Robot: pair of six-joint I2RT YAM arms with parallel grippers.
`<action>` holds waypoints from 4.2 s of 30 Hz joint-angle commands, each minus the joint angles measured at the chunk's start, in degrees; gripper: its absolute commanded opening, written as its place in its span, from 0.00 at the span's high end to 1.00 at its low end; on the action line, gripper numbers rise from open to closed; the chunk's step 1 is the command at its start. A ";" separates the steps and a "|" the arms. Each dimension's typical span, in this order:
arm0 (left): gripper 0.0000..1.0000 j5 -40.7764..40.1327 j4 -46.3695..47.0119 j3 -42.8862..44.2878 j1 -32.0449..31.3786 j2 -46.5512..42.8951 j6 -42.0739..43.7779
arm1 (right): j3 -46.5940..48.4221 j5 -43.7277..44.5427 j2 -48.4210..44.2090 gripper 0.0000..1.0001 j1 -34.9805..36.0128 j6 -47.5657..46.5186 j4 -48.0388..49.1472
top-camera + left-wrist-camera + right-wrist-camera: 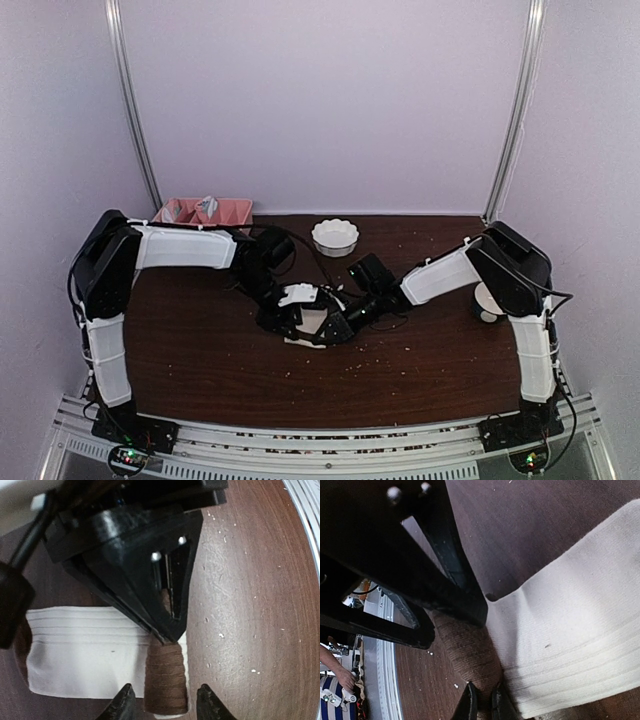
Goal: Roll the socks
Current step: Roll the sock at the center of the board.
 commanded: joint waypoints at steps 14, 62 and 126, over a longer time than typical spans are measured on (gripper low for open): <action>0.79 5.88 -7.51 7.67 2.88 9.47 -6.24 | -5.52 7.19 2.10 1.00 0.10 10.13 -0.61; 0.83 6.21 -34.28 26.52 7.92 32.17 -12.58 | -38.67 54.92 -26.41 0.05 18.34 -35.18 39.87; 0.21 -2.87 3.24 -9.43 2.88 -13.94 7.29 | 4.53 6.83 9.55 1.00 3.34 -12.95 -21.75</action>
